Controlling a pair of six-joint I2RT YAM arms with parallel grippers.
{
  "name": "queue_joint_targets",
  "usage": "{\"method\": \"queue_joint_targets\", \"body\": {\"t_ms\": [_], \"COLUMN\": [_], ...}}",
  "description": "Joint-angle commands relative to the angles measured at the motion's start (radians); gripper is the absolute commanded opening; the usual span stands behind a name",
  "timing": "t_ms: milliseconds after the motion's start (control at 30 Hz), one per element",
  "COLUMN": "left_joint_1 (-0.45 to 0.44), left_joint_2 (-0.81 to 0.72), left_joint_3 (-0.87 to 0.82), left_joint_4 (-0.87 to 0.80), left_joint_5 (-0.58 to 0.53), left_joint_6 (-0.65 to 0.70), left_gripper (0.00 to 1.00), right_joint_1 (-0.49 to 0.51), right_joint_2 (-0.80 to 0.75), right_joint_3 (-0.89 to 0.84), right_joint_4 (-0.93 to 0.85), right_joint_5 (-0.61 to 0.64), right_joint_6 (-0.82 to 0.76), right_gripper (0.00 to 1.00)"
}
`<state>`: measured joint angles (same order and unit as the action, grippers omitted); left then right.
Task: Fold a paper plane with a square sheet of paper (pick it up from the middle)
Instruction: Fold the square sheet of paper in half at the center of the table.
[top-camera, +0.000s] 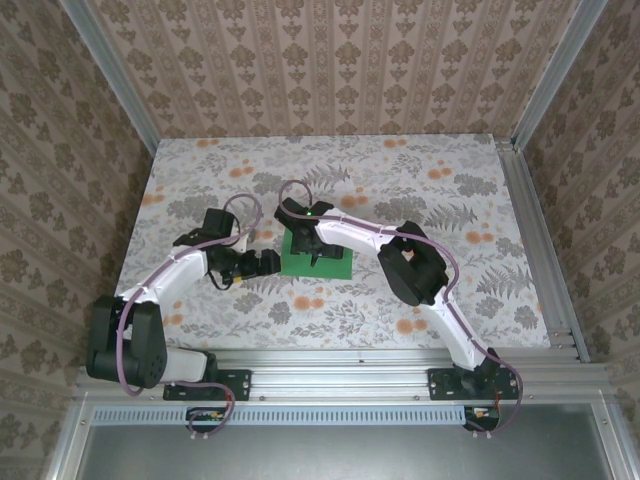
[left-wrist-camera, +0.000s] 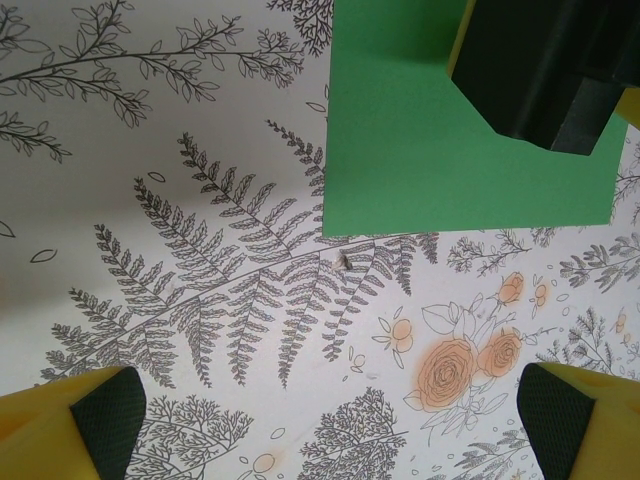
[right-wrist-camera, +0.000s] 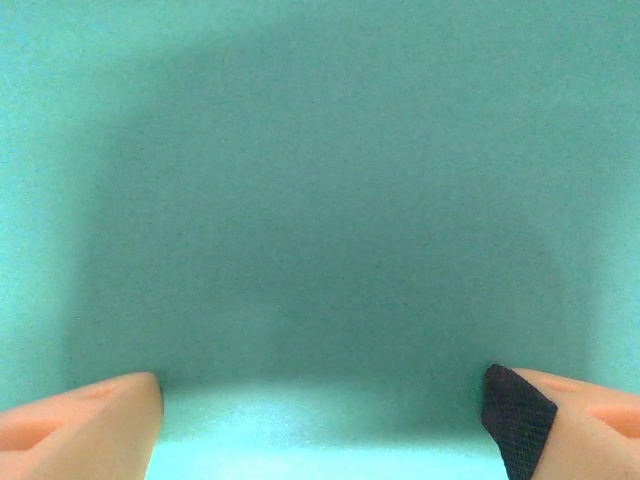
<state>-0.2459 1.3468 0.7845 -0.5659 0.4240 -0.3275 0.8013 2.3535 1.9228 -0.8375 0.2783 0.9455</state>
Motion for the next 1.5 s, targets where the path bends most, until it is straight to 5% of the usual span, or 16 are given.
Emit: {"method": "queue_joint_targets", "body": {"t_ms": [0, 667, 1333, 1467], "left_joint_1": [0.01, 0.01, 0.023, 0.062], "left_joint_2": [0.012, 0.051, 0.015, -0.031], "left_joint_3": [-0.012, -0.019, 0.0, 0.017], "left_joint_4": [0.013, 0.034, 0.002, -0.033], "left_joint_5": [0.023, 0.045, 0.03, 0.044], "left_joint_6": [0.024, 0.016, 0.01, 0.007], "left_gripper": [1.0, 1.0, 1.0, 1.0], "right_joint_1": [-0.006, 0.005, 0.01, 0.013], "right_joint_2": [0.065, 0.068, -0.149, -0.225], "right_joint_3": [-0.001, 0.049, -0.118, -0.173], "right_joint_4": [-0.01, -0.007, 0.144, 0.208], "right_joint_5": [-0.012, 0.031, 0.062, 0.013], "right_joint_6": [0.004, -0.069, -0.131, -0.133], "right_gripper": [0.84, 0.56, 0.19, 0.18]}}
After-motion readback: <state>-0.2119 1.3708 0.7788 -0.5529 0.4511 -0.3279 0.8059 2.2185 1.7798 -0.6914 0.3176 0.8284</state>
